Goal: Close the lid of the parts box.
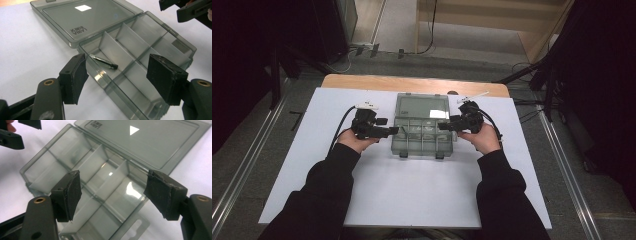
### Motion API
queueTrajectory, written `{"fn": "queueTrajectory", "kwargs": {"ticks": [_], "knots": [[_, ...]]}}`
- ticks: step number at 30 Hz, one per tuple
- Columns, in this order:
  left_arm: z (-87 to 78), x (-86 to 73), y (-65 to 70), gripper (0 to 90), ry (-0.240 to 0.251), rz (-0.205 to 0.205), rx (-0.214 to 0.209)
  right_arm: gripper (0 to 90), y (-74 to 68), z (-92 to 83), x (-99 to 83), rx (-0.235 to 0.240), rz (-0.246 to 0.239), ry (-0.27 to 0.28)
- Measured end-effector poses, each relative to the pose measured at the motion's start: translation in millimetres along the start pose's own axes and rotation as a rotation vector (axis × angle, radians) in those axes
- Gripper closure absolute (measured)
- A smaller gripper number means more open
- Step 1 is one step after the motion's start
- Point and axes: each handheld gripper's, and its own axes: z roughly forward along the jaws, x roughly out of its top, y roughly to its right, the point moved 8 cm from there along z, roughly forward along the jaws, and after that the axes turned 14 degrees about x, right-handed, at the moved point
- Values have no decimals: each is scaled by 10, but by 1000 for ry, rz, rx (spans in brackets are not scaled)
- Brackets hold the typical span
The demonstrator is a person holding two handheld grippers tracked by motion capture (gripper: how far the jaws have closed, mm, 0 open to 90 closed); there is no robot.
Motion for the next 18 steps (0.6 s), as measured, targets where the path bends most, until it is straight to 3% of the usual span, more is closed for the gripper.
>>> {"fn": "queueTrajectory", "kwargs": {"ticks": [5, 18], "knots": [[101, 41, -17, 323, -4, -14, 9, 301, 76, 17, 31, -24, 6, -5], [305, 154, -125, 324, -17, -50, 55, 304, 225, 49, 146, -10, 35, 7]]}}
